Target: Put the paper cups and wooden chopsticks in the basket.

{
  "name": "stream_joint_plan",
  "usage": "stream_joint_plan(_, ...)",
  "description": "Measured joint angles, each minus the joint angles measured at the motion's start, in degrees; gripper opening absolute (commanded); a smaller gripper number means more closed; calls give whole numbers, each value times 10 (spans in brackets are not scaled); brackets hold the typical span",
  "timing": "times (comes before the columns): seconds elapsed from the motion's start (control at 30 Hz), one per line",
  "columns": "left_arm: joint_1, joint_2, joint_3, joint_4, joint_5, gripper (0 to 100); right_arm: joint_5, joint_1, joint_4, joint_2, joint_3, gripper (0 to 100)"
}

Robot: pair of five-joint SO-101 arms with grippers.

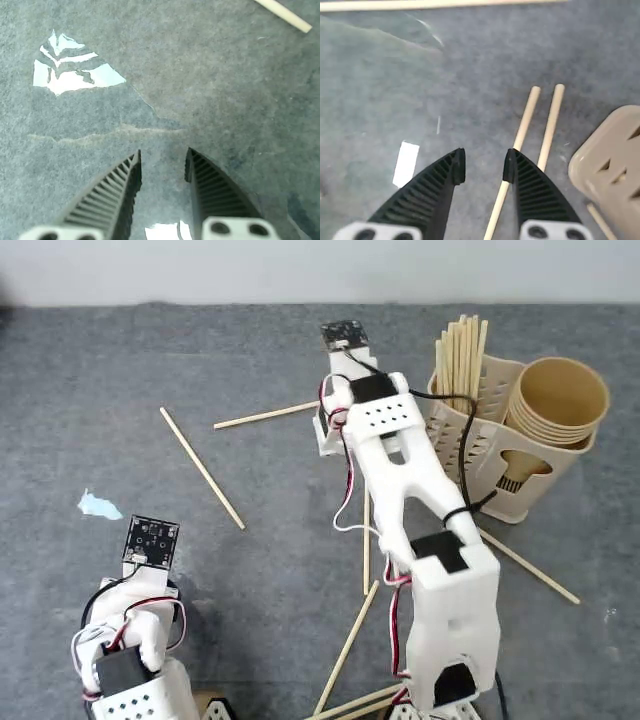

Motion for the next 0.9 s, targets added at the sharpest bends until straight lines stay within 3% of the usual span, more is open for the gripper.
stream_joint_plan(0.3, 0, 0, 0, 0, 0, 137, 28, 5, 0, 67, -56, 285)
stream_joint_plan(0.73, 0, 0, 0, 0, 0, 137, 40, 45, 0, 141, -68, 249)
stream_joint_plan(0.9, 0, 0, 0, 0, 0, 137, 42, 47, 1, 161, -82, 82)
